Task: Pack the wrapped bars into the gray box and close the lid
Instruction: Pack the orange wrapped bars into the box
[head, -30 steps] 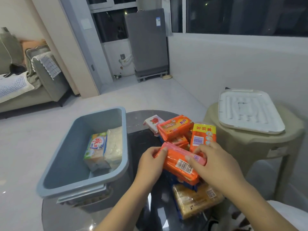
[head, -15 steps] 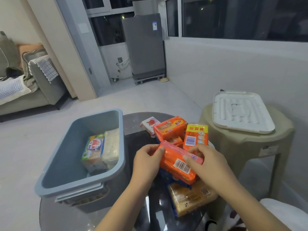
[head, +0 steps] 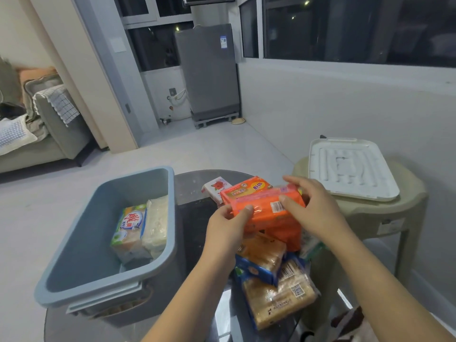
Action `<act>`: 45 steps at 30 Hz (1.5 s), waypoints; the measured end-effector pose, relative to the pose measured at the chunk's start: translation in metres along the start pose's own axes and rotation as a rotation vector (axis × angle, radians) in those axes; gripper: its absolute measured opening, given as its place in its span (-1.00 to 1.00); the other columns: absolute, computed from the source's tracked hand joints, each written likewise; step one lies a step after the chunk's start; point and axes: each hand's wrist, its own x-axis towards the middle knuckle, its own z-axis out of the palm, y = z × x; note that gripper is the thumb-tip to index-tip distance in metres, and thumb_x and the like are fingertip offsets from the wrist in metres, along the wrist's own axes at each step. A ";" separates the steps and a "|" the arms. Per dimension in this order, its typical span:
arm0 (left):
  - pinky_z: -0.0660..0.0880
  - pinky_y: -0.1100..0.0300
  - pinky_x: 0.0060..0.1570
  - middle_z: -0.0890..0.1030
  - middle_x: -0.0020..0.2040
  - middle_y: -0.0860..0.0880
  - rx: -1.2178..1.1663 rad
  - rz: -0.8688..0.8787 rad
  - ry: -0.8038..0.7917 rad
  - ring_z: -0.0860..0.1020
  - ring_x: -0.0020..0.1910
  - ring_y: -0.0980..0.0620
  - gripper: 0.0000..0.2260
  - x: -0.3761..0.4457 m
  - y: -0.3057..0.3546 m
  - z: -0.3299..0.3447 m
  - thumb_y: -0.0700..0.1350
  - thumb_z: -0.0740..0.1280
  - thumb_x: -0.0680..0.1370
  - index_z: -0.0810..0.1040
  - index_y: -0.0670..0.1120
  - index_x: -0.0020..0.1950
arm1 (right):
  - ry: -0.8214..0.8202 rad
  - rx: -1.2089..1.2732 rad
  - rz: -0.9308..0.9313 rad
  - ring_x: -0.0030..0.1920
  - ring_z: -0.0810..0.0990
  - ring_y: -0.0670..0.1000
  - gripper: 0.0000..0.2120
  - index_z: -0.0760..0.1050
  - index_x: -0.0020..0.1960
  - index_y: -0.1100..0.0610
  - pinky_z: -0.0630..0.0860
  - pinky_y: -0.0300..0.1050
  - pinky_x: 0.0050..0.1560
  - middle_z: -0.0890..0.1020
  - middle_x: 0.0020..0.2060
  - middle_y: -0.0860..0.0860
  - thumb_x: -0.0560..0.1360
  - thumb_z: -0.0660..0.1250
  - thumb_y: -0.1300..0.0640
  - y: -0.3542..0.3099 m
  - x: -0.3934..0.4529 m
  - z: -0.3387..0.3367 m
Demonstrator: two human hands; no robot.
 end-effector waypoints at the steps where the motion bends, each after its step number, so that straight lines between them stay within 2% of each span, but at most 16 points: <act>1: 0.64 0.03 -0.01 0.67 0.06 -0.08 -0.022 -0.020 -0.006 0.67 -0.02 -0.05 -0.68 0.001 -0.002 0.005 -0.08 0.40 0.50 0.54 -0.12 0.23 | -0.006 0.005 0.006 0.08 0.49 -0.07 -0.60 0.41 0.28 -0.16 0.52 -0.15 -0.04 0.43 0.14 -0.13 0.45 0.34 0.01 0.002 0.006 -0.001; 3: 0.62 0.00 0.04 0.68 0.05 -0.09 -0.057 -0.053 -0.014 0.67 -0.02 -0.07 -0.72 0.001 -0.006 0.017 -0.09 0.41 0.49 0.55 -0.12 0.18 | -0.037 0.029 0.027 0.16 0.50 -0.02 -0.60 0.43 0.27 -0.13 0.50 -0.04 0.10 0.49 0.20 -0.08 0.46 0.34 0.07 0.005 0.018 0.001; 7: 0.65 0.14 -0.14 0.68 -0.01 -0.15 -0.048 -0.103 -0.022 0.68 -0.13 -0.05 -0.72 0.002 -0.015 0.036 -0.07 0.39 0.52 0.53 -0.17 0.17 | -0.063 0.126 0.056 0.12 0.53 -0.08 -0.67 0.52 0.19 -0.05 0.52 -0.01 0.15 0.58 0.09 -0.09 0.46 0.35 0.19 0.011 0.034 0.005; 11: 0.64 0.21 -0.16 0.69 -0.03 -0.11 -0.025 -0.108 -0.022 0.69 -0.19 0.04 -0.68 0.004 -0.018 0.041 -0.04 0.37 0.53 0.51 -0.14 0.23 | -0.101 0.136 0.078 0.08 0.54 -0.06 -0.72 0.55 0.18 -0.02 0.53 0.05 0.16 0.57 0.06 -0.10 0.48 0.33 0.14 0.014 0.046 0.007; 14: 0.65 0.22 -0.20 0.69 -0.12 -0.07 -0.050 -0.090 0.012 0.69 -0.28 0.08 -0.73 0.007 -0.018 0.039 -0.07 0.38 0.52 0.53 -0.12 0.18 | -0.144 0.115 0.078 0.07 0.55 -0.05 -0.74 0.54 0.17 -0.05 0.55 -0.01 0.11 0.57 0.08 -0.10 0.50 0.31 0.10 0.016 0.052 0.010; 16: 0.64 0.22 -0.25 0.69 -0.11 -0.08 -0.067 -0.061 0.055 0.69 -0.30 0.08 -0.79 0.009 -0.018 0.037 -0.09 0.38 0.52 0.55 -0.10 0.13 | -0.160 0.106 0.045 0.03 0.55 -0.11 -0.76 0.54 0.15 -0.06 0.52 -0.17 0.05 0.58 0.06 -0.11 0.51 0.29 0.12 0.016 0.057 0.015; 18: 0.65 0.18 -0.21 0.70 -0.08 -0.12 -0.092 -0.029 0.105 0.70 -0.22 0.00 -0.82 0.013 -0.017 0.034 -0.12 0.38 0.52 0.58 -0.13 0.10 | -0.165 0.128 0.014 0.02 0.56 -0.13 -0.76 0.56 0.14 -0.02 0.49 -0.25 0.04 0.61 0.05 -0.10 0.50 0.30 0.16 0.013 0.063 0.021; 22: 0.59 -0.05 0.07 0.68 0.04 -0.11 -0.078 -0.014 0.242 0.67 -0.01 -0.11 -0.75 0.030 -0.008 0.025 -0.06 0.35 0.53 0.57 -0.13 0.16 | -0.146 0.147 0.001 0.12 0.57 -0.03 -0.74 0.57 0.17 0.04 0.49 -0.07 0.19 0.62 0.11 -0.01 0.48 0.34 0.16 0.013 0.076 0.032; 25: 0.61 -0.05 0.02 0.68 -0.02 -0.07 -0.023 0.063 0.340 0.66 -0.05 -0.05 -0.78 0.044 0.000 0.020 -0.04 0.34 0.53 0.62 -0.10 0.10 | -0.117 0.124 0.015 0.15 0.56 0.00 -0.67 0.54 0.23 0.05 0.48 -0.04 0.21 0.61 0.15 0.01 0.46 0.36 0.13 0.015 0.084 0.039; 28: 0.61 0.09 -0.09 0.67 -0.09 -0.03 0.039 0.135 0.362 0.65 -0.06 -0.02 -0.82 0.055 0.002 0.018 -0.03 0.30 0.56 0.62 -0.10 0.00 | -0.090 0.079 0.027 0.19 0.54 0.02 -0.61 0.49 0.28 0.08 0.43 -0.06 0.25 0.58 0.21 0.04 0.45 0.38 0.10 0.015 0.090 0.046; 29: 0.60 0.12 -0.09 0.66 -0.04 -0.04 0.054 0.142 0.359 0.63 -0.01 -0.01 -0.82 0.058 0.001 0.019 -0.02 0.27 0.58 0.61 -0.08 0.02 | -0.086 0.057 0.034 0.20 0.52 0.03 -0.59 0.47 0.29 0.09 0.42 -0.06 0.26 0.57 0.23 0.05 0.46 0.37 0.08 0.015 0.091 0.048; 31: 0.53 0.03 0.12 0.55 0.22 -0.11 0.123 0.107 0.357 0.48 0.25 -0.07 -0.69 0.062 -0.002 0.019 0.04 0.20 0.60 0.54 -0.04 0.26 | -0.093 -0.019 0.061 0.22 0.51 0.06 -0.58 0.44 0.32 0.08 0.41 -0.08 0.21 0.55 0.24 0.05 0.49 0.30 0.02 0.017 0.094 0.052; 33: 0.42 -0.05 0.27 0.45 0.33 -0.11 0.161 0.036 0.305 0.35 0.38 -0.13 -0.58 0.063 -0.006 0.017 0.12 0.12 0.60 0.39 0.02 0.43 | -0.130 -0.146 0.115 0.16 0.53 0.11 -0.60 0.43 0.29 0.04 0.43 -0.08 0.13 0.57 0.19 0.07 0.50 0.20 -0.07 0.018 0.097 0.056; 36: 0.51 0.02 0.15 0.54 0.26 -0.08 0.082 -0.018 0.194 0.54 0.20 -0.08 -0.56 0.060 -0.005 0.015 0.14 0.08 0.61 0.32 0.04 0.46 | -0.193 -0.215 0.158 0.14 0.53 0.15 -0.56 0.36 0.31 0.05 0.46 0.06 0.17 0.56 0.19 0.10 0.52 0.09 -0.13 0.017 0.097 0.060; 41: 0.50 -0.13 0.22 0.53 0.27 -0.11 0.072 0.010 0.216 0.55 0.19 -0.11 -0.57 0.056 0.003 0.014 0.10 0.06 0.62 0.27 0.03 0.48 | -0.189 -0.122 0.094 0.25 0.49 0.11 -0.54 0.33 0.39 0.06 0.42 0.07 0.25 0.52 0.28 0.06 0.55 0.13 -0.09 0.009 0.090 0.056; 45: 0.54 -0.01 0.15 0.57 0.19 -0.04 0.053 0.170 0.238 0.57 0.14 0.00 -0.63 0.045 0.017 0.007 0.07 0.07 0.63 0.34 0.05 0.42 | -0.099 0.000 -0.007 0.12 0.50 -0.05 -0.58 0.35 0.37 0.01 0.40 -0.13 0.07 0.56 0.19 -0.02 0.55 0.16 -0.09 -0.009 0.078 0.052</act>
